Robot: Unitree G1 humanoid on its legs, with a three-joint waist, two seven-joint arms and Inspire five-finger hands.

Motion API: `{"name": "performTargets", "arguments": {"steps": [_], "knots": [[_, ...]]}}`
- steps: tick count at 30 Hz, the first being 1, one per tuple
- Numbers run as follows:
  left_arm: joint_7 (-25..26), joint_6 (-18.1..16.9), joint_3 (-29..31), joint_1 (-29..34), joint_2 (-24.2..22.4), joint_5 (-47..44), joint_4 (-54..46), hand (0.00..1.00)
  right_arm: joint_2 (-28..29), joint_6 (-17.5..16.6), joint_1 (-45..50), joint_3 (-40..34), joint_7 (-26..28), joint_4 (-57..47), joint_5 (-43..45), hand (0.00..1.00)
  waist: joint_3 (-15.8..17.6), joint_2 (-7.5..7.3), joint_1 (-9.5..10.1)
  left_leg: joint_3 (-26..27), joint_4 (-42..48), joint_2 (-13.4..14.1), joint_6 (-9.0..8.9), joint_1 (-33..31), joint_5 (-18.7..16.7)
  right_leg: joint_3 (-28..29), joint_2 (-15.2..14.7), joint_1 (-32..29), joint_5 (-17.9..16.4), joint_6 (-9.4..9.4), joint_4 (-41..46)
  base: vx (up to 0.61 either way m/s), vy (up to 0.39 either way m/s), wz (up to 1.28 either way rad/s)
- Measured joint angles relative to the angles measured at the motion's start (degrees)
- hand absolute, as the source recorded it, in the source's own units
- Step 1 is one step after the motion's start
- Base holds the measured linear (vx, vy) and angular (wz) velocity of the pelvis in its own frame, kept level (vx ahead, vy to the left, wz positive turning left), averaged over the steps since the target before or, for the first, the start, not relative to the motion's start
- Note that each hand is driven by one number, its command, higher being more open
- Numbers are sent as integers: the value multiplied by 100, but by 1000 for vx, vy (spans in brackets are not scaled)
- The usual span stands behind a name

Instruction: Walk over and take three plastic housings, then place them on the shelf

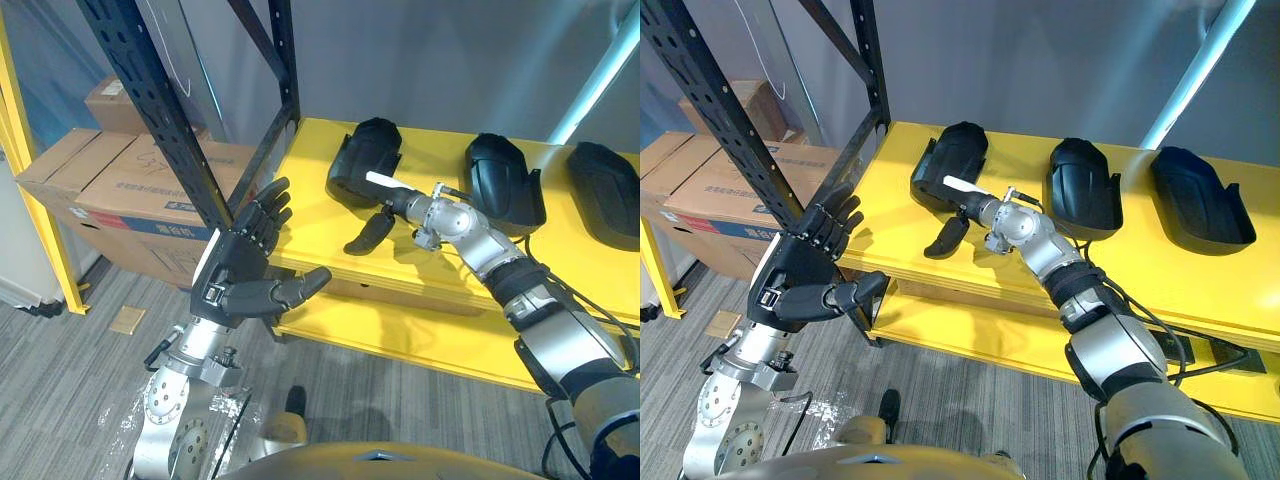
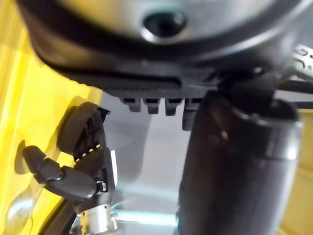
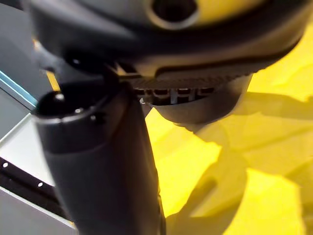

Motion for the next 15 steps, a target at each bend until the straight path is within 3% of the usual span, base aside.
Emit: {"name": "performTargets", "arguments": {"steps": [15], "knots": [[206,8,-17,1,80,4,44,100,-494,40,-19,188,553,-584,-249,100,25,-71,-15,115,0,9,0,4,-1,125,4,-49,62,0,-50,0,-1,-3]]}}
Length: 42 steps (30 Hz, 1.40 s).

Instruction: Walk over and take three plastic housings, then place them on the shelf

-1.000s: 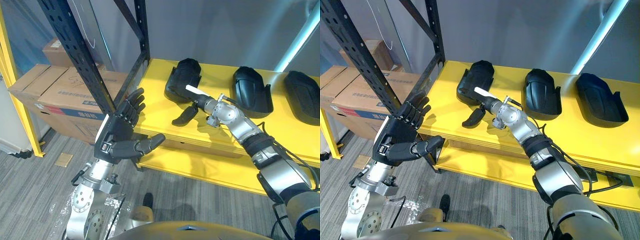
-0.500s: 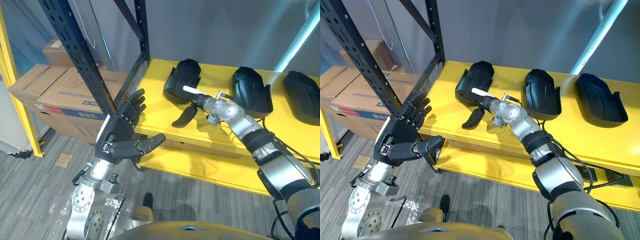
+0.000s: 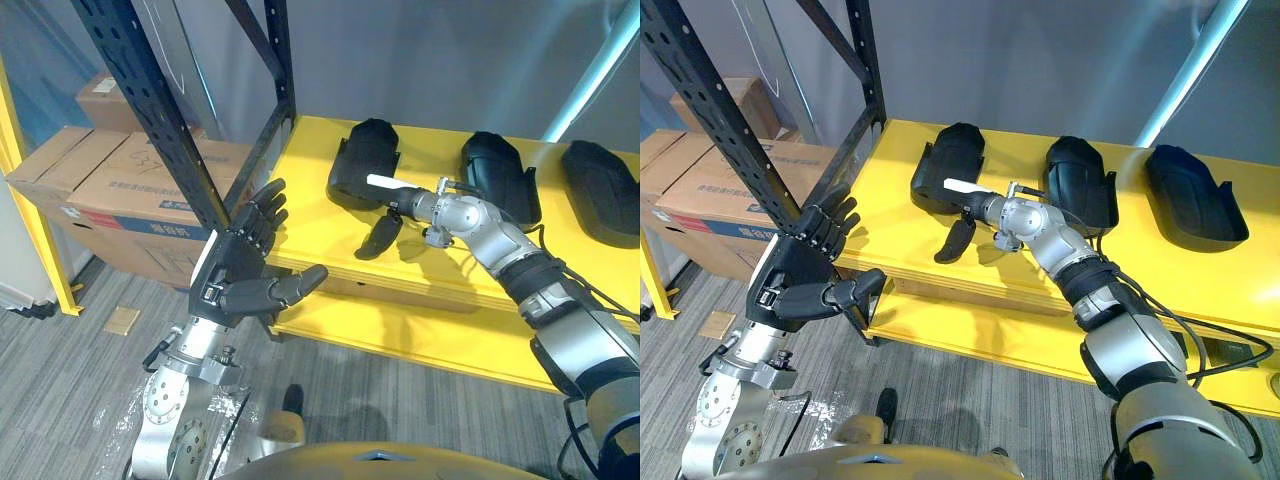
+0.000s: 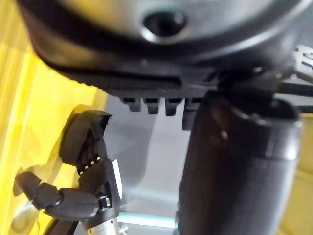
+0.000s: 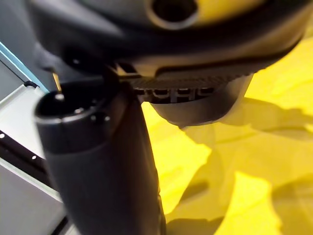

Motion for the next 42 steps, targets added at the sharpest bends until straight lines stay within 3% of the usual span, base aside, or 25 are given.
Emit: {"name": "performTargets", "arguments": {"steps": [18,23,25,29,31,37,42], "knots": [[11,136,-96,0,34,15,0,100,-207,223,1,138,433,-279,520,100,-33,-10,8,30,0,2,1,4,1,24,-2,-11,19,1,-6,0,0,0],[123,137,-100,0,38,239,0,100,-202,210,14,161,316,-281,514,100,-70,-10,7,30,0,2,1,6,1,25,-2,-10,19,1,-4,0,0,0],[293,135,-100,0,38,253,0,100,-201,121,24,174,-31,-280,496,100,-72,-7,8,30,0,2,1,7,2,26,-2,-10,19,1,-3,0,0,0],[805,40,-92,-1,22,364,129,100,-198,-479,26,23,-1625,-281,-99,100,-104,2,9,29,-1,1,2,4,3,25,-2,-11,18,1,-4,0,0,0],[904,-42,-90,9,11,442,213,100,-197,-673,29,-215,-2075,-346,-290,100,-108,9,10,28,-1,1,2,3,3,25,-2,-13,18,0,-4,0,0,0],[1541,-590,-54,13,3,507,254,100,-204,-800,622,-2147,-3666,-2145,-456,100,-138,-5,-91,67,-1,0,0,1,-2,81,-5,-38,18,0,-13,0,0,-2],[2623,-913,319,12,-37,1373,253,100,-207,-807,1965,-3673,-4244,-3508,19,100,-236,-80,-290,180,-2,2,12,-3,-42,187,-13,-138,3,-23,-28,0,-1,-13]]}}
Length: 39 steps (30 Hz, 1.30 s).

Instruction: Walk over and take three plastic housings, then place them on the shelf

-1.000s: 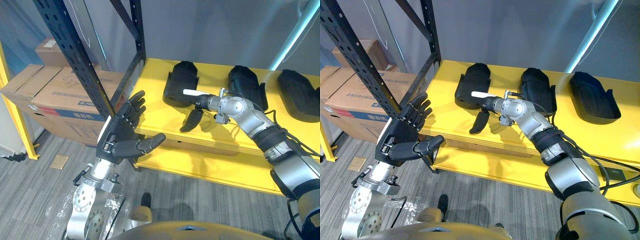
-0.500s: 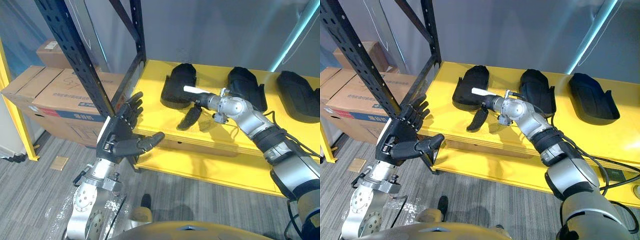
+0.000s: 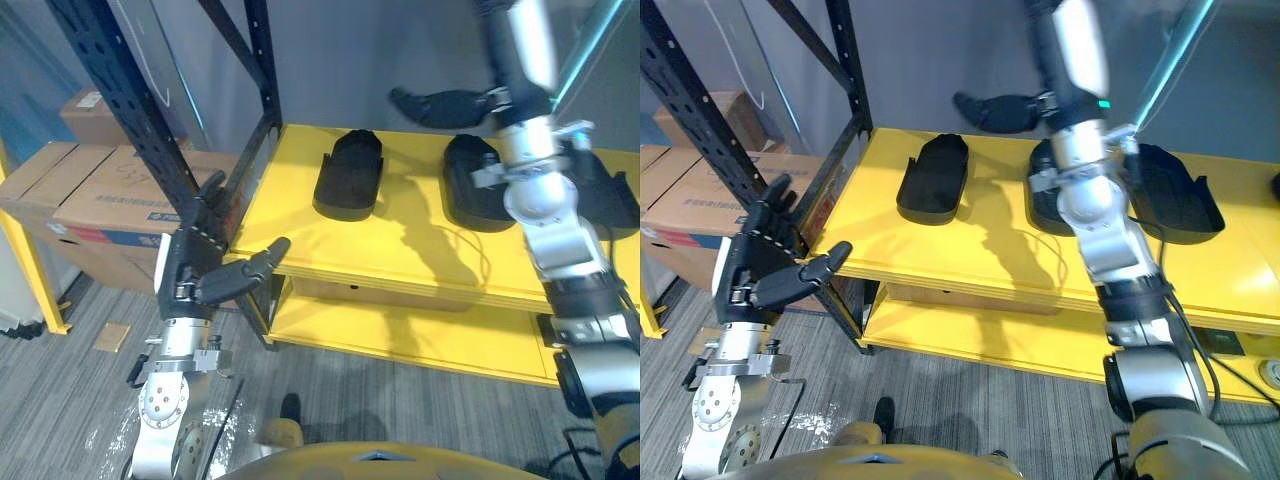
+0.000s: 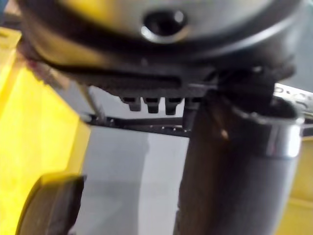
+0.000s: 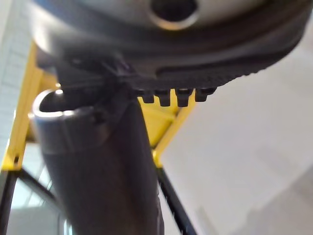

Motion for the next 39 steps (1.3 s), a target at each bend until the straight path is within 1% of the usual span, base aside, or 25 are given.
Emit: {"name": "performTargets", "arguments": {"steps": [1,3,5,6,7,8,10,12,13,15,16,18,19,22,25,27,29,31,32,33,34,35,37,38,39], "knots": [[462,-51,167,-2,-67,370,0,100,3,34,585,-473,-167,-274,9,100,-41,-14,-57,78,-1,4,3,1,-29,71,-4,-14,-1,3,-6,9,-2,-23],[832,-101,280,17,-123,736,0,100,96,54,1166,-922,-348,-437,1,100,-89,-26,-154,135,-1,6,6,-7,-54,134,-4,-52,7,3,-26,25,-4,-20],[1467,-135,328,58,-261,1554,-1,100,630,67,1951,-1577,-821,-462,-25,100,-172,-36,-257,233,-1,24,-2,2,-85,221,5,-89,37,12,-65,29,-14,-22],[1620,-148,344,79,-303,1744,-1,100,804,67,2112,-1755,-932,-462,-26,100,-182,-31,-301,255,-1,30,-4,3,-92,238,9,-95,44,19,-75,28,-26,-23],[2116,-196,416,188,-407,2355,0,100,1214,70,2505,-2170,-1290,-461,-30,100,-192,-16,-392,306,0,49,-19,9,-114,282,23,-117,54,36,-83,15,-20,-14],[2242,-204,434,211,-431,2494,0,100,1289,70,2586,-2247,-1377,-461,-31,100,-194,-12,-403,317,0,54,-22,10,-118,288,26,-122,55,36,-84,22,-28,-16],[3285,-257,661,396,-649,3460,4,100,1895,135,3175,-2810,-2086,-457,-232,100,-220,17,-514,386,1,102,-43,15,-138,343,62,-165,57,29,-82,28,-32,-16],[3927,-326,839,475,-839,3840,72,100,2283,261,3642,-3100,-2673,-448,-475,100,-249,46,-508,491,1,135,-60,66,-163,427,79,-176,56,28,-71,50,-37,-24],[4349,-391,1006,494,-954,3989,226,100,2492,440,3932,-3182,-3209,-375,-701,100,-277,24,-500,557,1,160,-75,112,-202,472,89,-172,54,29,-52,50,-31,-24],[4824,-422,1216,568,-1006,4031,522,100,2857,539,4251,-3409,-3708,-119,-699,100,-411,39,-496,695,1,205,-78,167,-284,508,105,-147,36,14,-50,44,-30,-18],[5097,-482,1316,587,-1009,4025,824,100,3042,538,4389,-3501,-3920,174,-478,100,-421,32,-496,787,1,260,-93,272,-372,523,104,-63,-3,9,-35,32,-42,-15],[5381,-487,1396,627,-1043,4019,1268,100,3360,555,4561,-3538,-4092,665,-101,100,-432,2,-508,1143,2,314,-91,400,-375,518,98,8,-81,9,50,-11,-27,-1],[5542,-495,1389,685,-1141,4200,1464,100,3588,663,4724,-3440,-4180,938,61,100,-482,-47,-510,1305,2,374,-93,423,-371,500,95,2,-130,45,70,-36,-20,10],[5748,-608,1099,844,-1300,4795,1517,100,4066,912,5036,-2899,-4108,1630,448,100,-469,-159,-481,1471,2,390,-104,466,-359,412,56,0,-263,2,180,-28,-1,11],[5757,-617,797,889,-1298,5257,1514,100,4056,930,5053,-2431,-3748,2304,744,100,-459,-166,-465,1574,2,384,-103,489,-359,410,-5,-10,-287,24,225,-3,8,-1],[5703,-601,779,878,-1296,5048,1547,100,4042,929,5012,-2264,-3421,2654,923,100,-459,-163,-469,1643,2,387,-104,486,-358,420,-19,-35,-285,31,224,4,18,-6],[5420,-622,1037,690,-1345,3969,2248,100,4034,906,4961,-2153,-2834,3255,1390,100,-468,-157,-457,1678,0,371,-105,497,-357,435,-20,-51,-284,33,246,35,14,-7],[5101,-623,1293,467,-1398,3294,3112,100,4033,908,4898,-2078,-2400,3793,1723,100,-471,-146,-460,1671,0,375,-105,515,-357,430,-19,-38,-301,34,265,51,4,1],[4865,-612,1447,327,-1467,2887,3805,100,4025,909,4848,-1989,-2038,4232,1980,100,-471,-153,-456,1663,0,375,-105,527,-357,421,-21,-25,-333,31,290,79,-7,4],[4443,-608,1536,278,-1546,2451,4356,100,4008,908,4816,-1891,-1623,4604,2163,100,-449,-180,-437,1661,-1,369,-111,569,-362,415,-35,9,-364,42,328,87,-3,3],[4221,-602,1557,263,-1570,2274,4639,100,3988,910,4804,-1841,-1420,4756,2262,100,-440,-190,-408,1662,-1,363,-121,590,-375,416,-45,22,-387,50,330,71,4,3],[3785,-519,1568,231,-1593,2018,5032,100,3978,920,4798,-1810,-1070,4924,2411,100,-441,-202,-362,1659,-1,347,-123,605,-394,413,-65,40,-414,73,341,76,15,6],[2525,-60,1628,120,-1576,1438,5831,100,3959,915,4699,-1932,-422,5121,2542,100,-421,-236,-324,1633,-2,310,-124,629,-436,414,-92,92,-455,89,331,93,20,8],[2204,99,1637,86,-1554,1225,6006,100,3951,917,4647,-1935,-277,5151,2597,100,-422,-237,-325,1639,-2,309,-126,638,-449,420,-93,96,-457,90,330,81,16,-5],[1597,452,1734,-40,-1513,867,6372,100,3937,928,4487,-1987,77,5263,2755,100,-423,-246,-326,1677,-2,310,-146,682,-472,458,-91,108,-463,94,331,74,13,-15]]}}
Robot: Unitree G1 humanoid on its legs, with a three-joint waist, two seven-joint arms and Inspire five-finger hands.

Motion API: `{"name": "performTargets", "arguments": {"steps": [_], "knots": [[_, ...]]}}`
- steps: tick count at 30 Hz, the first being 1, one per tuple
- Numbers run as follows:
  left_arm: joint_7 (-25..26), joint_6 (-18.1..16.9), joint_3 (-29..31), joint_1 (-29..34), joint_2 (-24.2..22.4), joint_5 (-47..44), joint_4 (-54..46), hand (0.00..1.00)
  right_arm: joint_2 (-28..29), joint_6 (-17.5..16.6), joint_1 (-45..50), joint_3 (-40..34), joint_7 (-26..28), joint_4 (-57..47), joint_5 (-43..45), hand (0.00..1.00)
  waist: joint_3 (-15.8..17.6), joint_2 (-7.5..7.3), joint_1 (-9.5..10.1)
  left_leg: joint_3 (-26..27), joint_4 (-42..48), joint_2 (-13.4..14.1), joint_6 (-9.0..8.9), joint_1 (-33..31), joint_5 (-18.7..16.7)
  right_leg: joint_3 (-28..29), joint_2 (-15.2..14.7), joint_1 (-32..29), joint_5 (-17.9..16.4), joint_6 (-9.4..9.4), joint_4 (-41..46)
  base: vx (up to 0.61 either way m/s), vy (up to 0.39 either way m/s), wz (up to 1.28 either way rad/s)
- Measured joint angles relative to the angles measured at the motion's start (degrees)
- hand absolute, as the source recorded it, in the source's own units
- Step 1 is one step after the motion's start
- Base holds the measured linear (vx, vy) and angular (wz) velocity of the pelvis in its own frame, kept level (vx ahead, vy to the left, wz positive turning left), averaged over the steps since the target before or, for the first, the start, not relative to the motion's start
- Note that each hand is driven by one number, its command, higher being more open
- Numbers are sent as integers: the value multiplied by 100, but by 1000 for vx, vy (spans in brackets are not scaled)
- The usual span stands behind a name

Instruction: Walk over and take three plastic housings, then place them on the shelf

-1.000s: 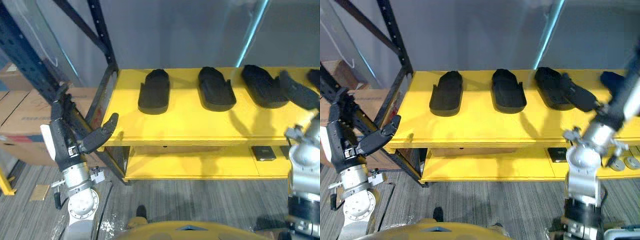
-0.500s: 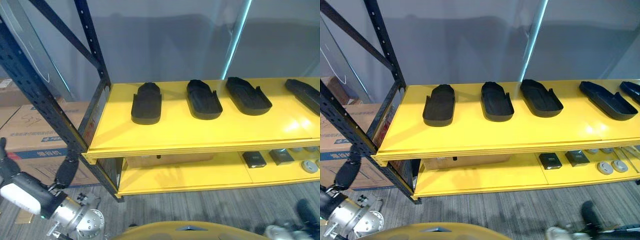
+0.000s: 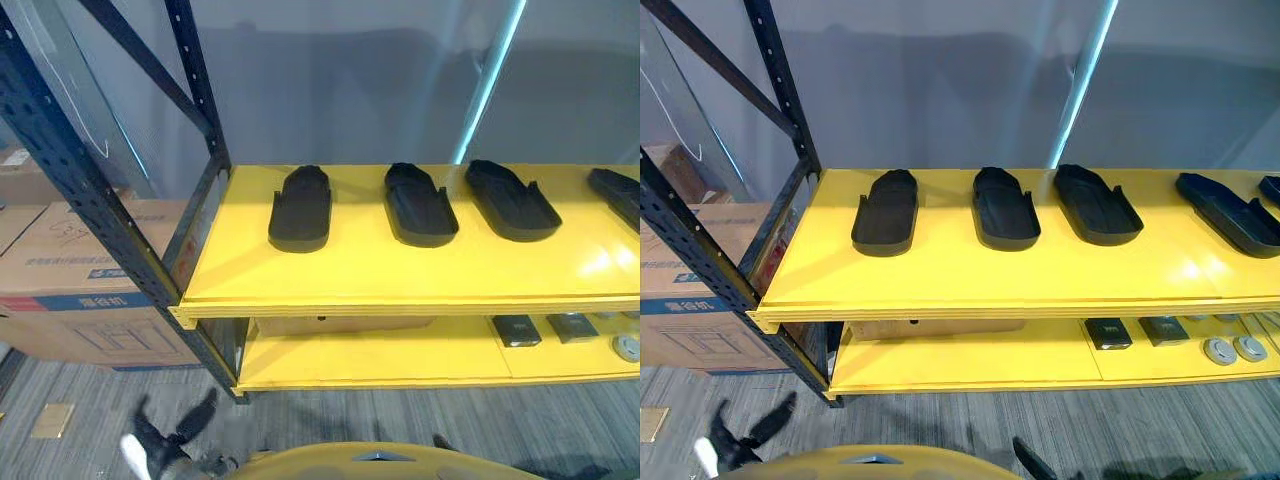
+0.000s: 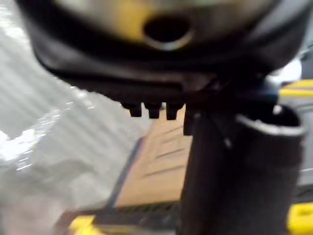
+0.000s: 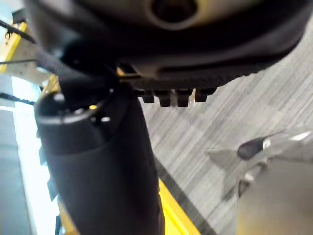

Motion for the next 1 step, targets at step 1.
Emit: {"name": "performTargets", "arguments": {"steps": [1], "knots": [[-557,363,124,-151,65,-459,397,100,-3,36,-164,-88,324,106,72,100,-14,-19,-4,40,0,4,-27,28,-15,39,6,4,-2,-14,0,58,10,-14]]}}
